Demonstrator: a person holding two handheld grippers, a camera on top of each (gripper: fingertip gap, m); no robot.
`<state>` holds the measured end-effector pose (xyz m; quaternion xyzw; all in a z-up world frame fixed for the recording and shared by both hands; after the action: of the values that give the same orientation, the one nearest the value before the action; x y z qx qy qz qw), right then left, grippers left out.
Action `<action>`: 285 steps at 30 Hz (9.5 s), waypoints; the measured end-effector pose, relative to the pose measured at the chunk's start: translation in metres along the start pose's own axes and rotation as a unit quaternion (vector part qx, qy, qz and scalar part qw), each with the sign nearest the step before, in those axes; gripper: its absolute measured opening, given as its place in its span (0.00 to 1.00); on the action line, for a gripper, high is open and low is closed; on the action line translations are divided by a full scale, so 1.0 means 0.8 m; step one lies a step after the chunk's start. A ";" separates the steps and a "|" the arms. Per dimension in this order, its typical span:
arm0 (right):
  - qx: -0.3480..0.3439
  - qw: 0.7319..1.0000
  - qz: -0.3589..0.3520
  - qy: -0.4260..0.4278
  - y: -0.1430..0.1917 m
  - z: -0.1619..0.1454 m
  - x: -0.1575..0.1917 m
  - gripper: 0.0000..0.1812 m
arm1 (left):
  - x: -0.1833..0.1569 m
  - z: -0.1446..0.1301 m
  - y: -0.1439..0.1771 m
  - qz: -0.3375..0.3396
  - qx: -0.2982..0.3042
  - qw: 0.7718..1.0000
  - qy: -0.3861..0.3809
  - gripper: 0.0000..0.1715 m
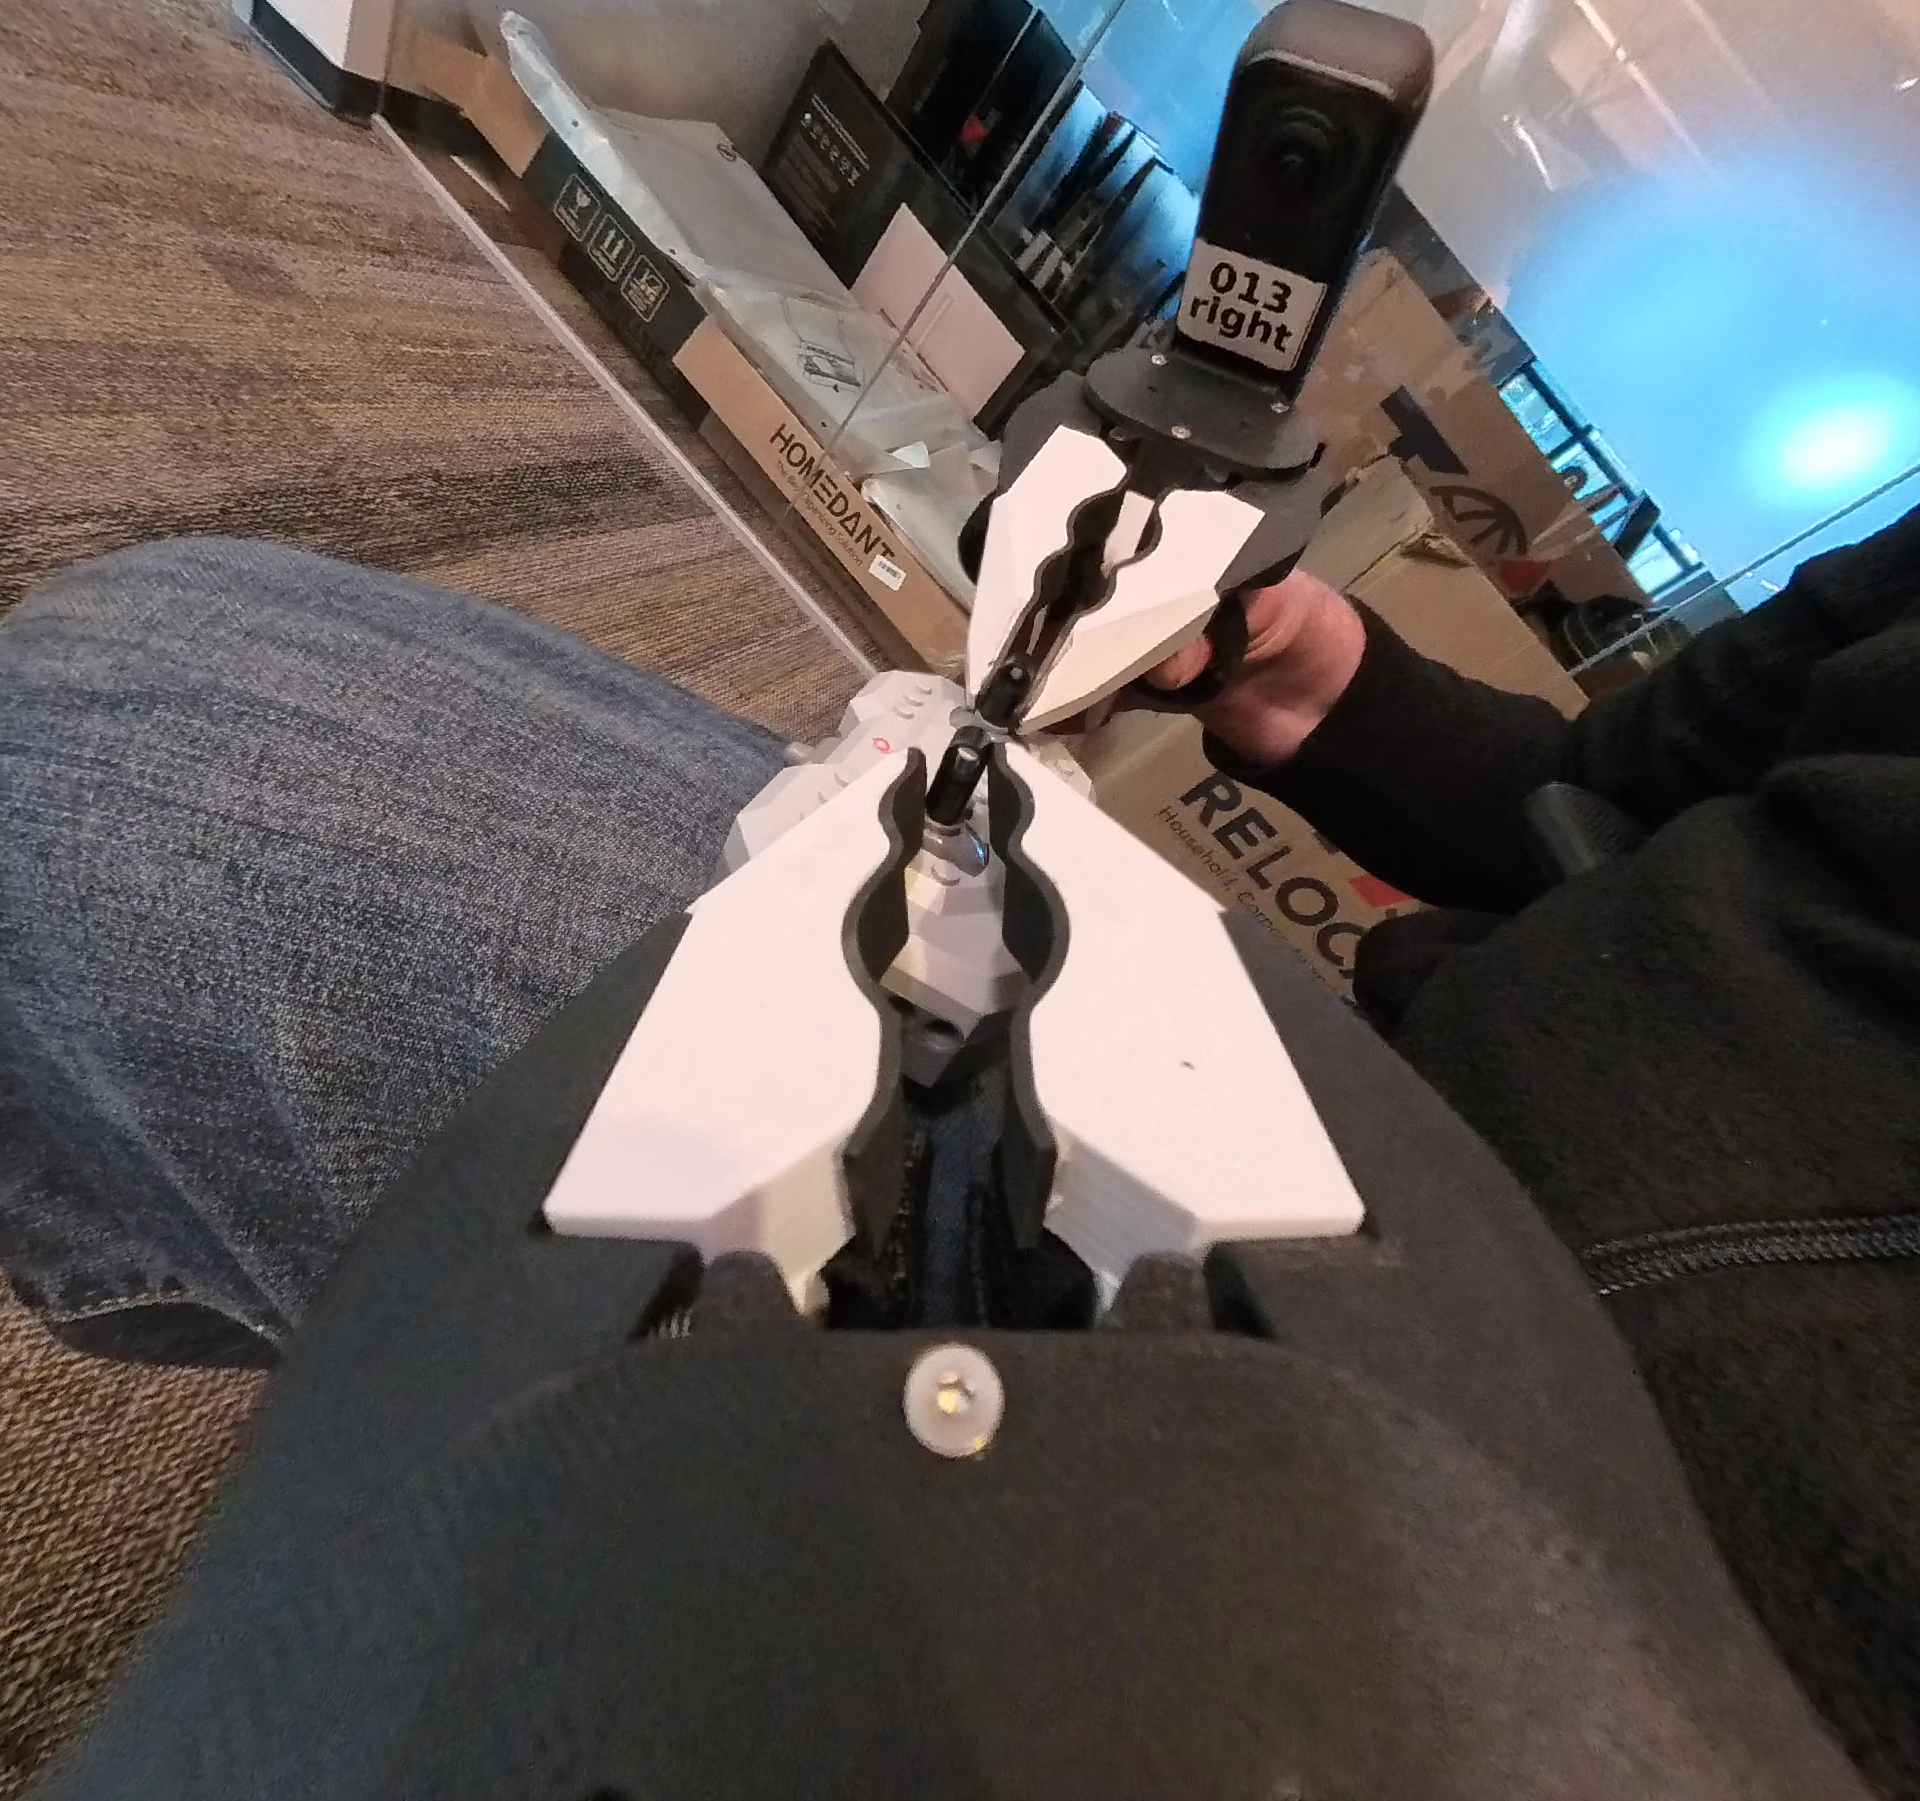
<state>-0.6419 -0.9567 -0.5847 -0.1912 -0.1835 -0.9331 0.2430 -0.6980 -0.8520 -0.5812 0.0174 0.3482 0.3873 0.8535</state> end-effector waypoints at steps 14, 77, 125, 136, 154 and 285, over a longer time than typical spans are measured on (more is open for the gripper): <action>0.007 0.998 -0.014 0.057 -0.001 0.000 0.005 0.03 | -0.009 -0.002 0.003 -0.009 0.004 0.999 -0.034 0.09; 0.056 0.974 -0.076 0.204 -0.007 -0.004 0.024 0.03 | -0.023 -0.016 0.004 0.039 0.007 0.982 -0.186 0.06; 0.014 1.000 -0.017 0.001 0.002 -0.002 0.001 0.03 | -0.009 -0.003 -0.005 0.034 0.020 0.998 -0.046 0.05; 0.019 0.999 0.009 -0.035 0.006 -0.001 -0.002 0.03 | -0.018 -0.007 -0.004 0.023 0.012 0.995 -0.093 0.05; 0.011 1.000 -0.019 0.008 0.020 -0.010 0.010 0.03 | -0.019 -0.004 -0.019 0.007 0.019 0.998 -0.062 0.05; 0.025 0.981 -0.072 0.176 0.028 -0.021 0.032 0.03 | -0.050 -0.023 -0.023 0.041 0.027 0.952 -0.302 0.04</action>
<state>-0.6555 -0.9923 -0.5820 -0.0037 -0.1746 -0.9622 0.2090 -0.7160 -0.8962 -0.5772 0.1707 0.0835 0.3887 0.9016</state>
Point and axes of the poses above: each gripper's, where its closed fingertips meet, y back along the fingers, z out of its top, x = y × z across the jaws, the point moved 5 cm from there along y, back along the fingers, and after that the axes turned 8 degrees about z, right-handed, at the moved point
